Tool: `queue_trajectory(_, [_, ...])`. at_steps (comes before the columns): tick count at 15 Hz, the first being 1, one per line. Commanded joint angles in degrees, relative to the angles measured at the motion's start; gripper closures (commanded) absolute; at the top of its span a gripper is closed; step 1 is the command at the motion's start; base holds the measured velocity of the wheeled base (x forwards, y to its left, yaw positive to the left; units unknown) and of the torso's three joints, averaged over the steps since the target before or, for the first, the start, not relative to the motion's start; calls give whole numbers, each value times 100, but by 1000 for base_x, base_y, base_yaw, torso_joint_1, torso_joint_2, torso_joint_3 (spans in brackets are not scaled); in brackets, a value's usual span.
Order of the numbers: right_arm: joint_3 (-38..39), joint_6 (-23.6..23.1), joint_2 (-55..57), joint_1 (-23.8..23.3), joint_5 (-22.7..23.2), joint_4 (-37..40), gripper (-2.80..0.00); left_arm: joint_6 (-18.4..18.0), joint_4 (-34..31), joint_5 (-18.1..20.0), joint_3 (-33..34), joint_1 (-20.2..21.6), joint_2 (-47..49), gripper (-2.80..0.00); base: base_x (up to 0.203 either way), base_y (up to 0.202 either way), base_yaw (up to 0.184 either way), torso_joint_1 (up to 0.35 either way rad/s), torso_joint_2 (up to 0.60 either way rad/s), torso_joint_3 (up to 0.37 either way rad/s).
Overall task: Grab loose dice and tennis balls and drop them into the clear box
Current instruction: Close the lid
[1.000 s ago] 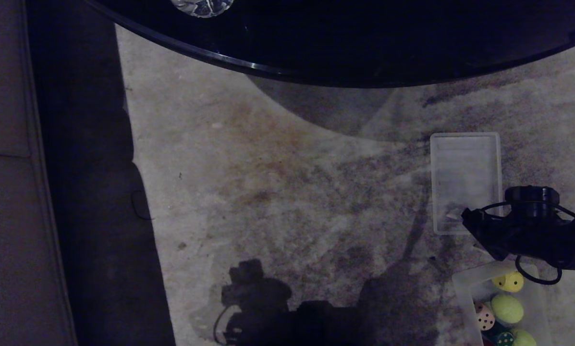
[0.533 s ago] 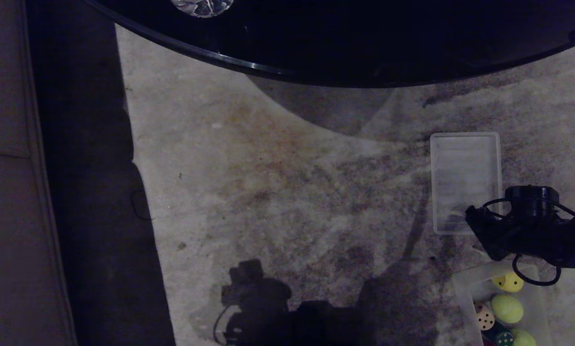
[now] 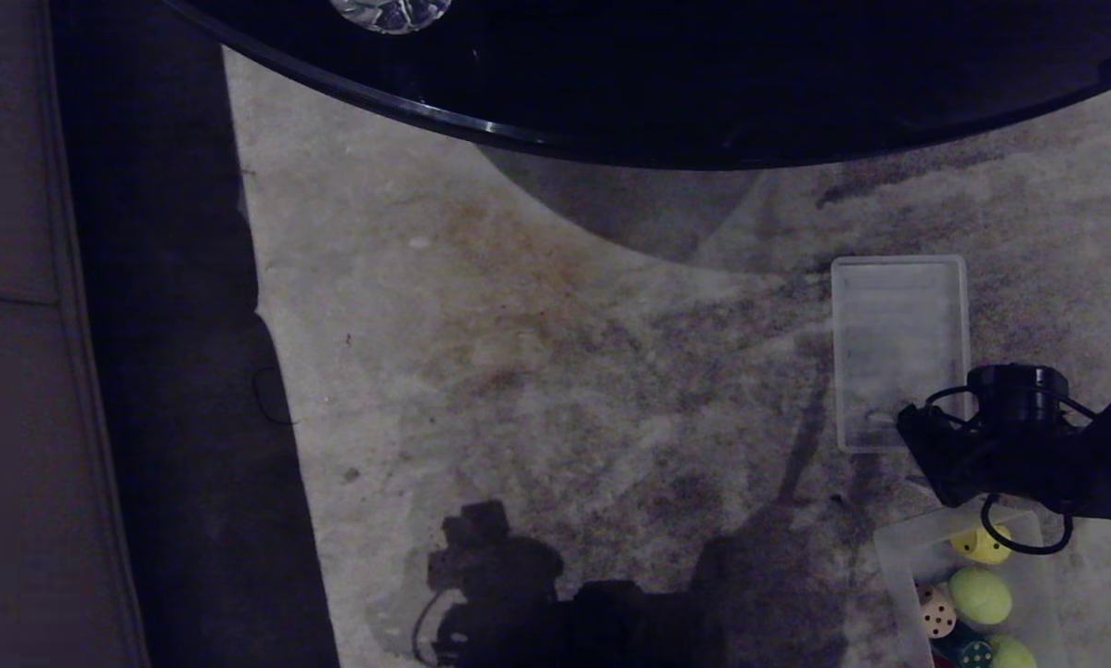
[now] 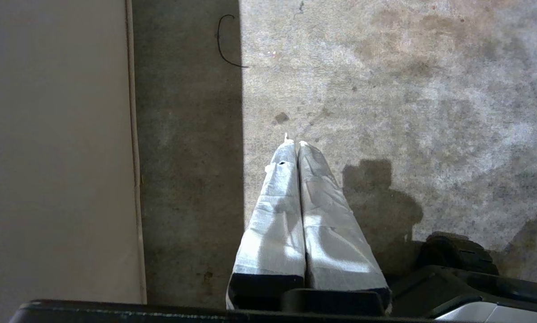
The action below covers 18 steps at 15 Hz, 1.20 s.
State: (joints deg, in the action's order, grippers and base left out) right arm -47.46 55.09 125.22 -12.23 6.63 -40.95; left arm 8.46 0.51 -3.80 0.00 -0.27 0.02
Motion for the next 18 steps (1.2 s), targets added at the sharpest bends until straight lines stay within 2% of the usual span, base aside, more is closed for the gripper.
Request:
queue_trajectory(1, [-109, 28, 104, -8, 5, -50, 0, 7, 2, -6, 0, 0, 2, 0, 0, 0, 0, 0, 0, 0])
queue_trajectory(13, [-106, 28, 2, -17, 29, -98, 0, 7, 2, -6, 0, 0, 6, 0, 0, 0, 0, 0, 0, 0])
queue_trajectory(18, [-659, -118, -21, 51, 4, -115, 0, 7, 2, -6, 0, 0, -2, 0, 0, 0, 0, 0, 0, 0])
